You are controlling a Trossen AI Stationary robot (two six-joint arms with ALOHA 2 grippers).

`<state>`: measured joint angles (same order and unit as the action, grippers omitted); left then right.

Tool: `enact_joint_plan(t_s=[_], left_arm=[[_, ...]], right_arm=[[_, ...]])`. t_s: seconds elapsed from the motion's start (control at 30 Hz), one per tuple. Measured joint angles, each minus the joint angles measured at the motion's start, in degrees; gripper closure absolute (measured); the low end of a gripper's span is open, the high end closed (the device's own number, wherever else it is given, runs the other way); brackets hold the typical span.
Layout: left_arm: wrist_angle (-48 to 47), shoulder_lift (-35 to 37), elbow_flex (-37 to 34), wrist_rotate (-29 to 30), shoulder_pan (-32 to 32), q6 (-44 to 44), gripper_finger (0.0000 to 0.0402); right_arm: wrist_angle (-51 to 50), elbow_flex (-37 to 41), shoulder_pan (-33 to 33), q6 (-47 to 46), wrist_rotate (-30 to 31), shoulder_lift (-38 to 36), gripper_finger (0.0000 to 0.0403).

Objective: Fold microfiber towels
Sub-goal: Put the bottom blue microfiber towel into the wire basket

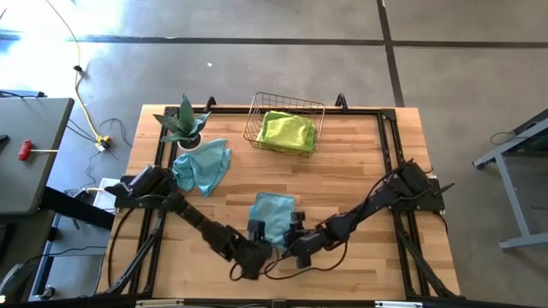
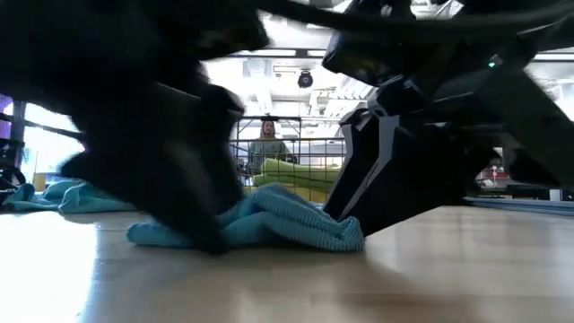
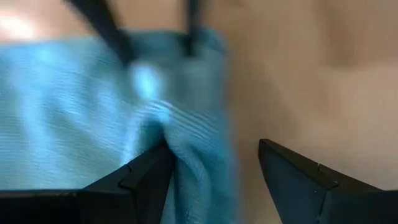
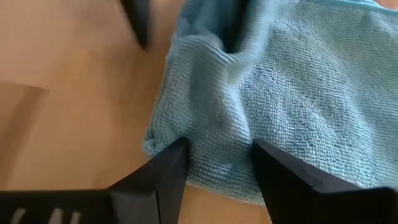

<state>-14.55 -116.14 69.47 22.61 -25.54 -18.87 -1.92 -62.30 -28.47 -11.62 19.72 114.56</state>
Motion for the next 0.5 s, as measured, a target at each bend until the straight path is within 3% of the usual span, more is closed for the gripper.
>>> enact_joint_plan(t_s=[0.17,0.33,0.5], left_arm=[[-0.3,-0.02,0.33,3.43,2.96,2.91,0.0174],[-3.83,0.69,0.37,-0.91,3.68,2.43,0.0174],[-3.82,1.92,0.42,-1.16,2.52,2.57,0.0174]], right_arm=[[-5.82,0.27,1.38,1.62,0.42,-2.71,0.0227],[-9.01,0.36,1.5,-1.1,-0.78,-7.58,0.0227],[-8.67,0.44,0.52,-4.88,-1.36,-8.04,0.0227]])
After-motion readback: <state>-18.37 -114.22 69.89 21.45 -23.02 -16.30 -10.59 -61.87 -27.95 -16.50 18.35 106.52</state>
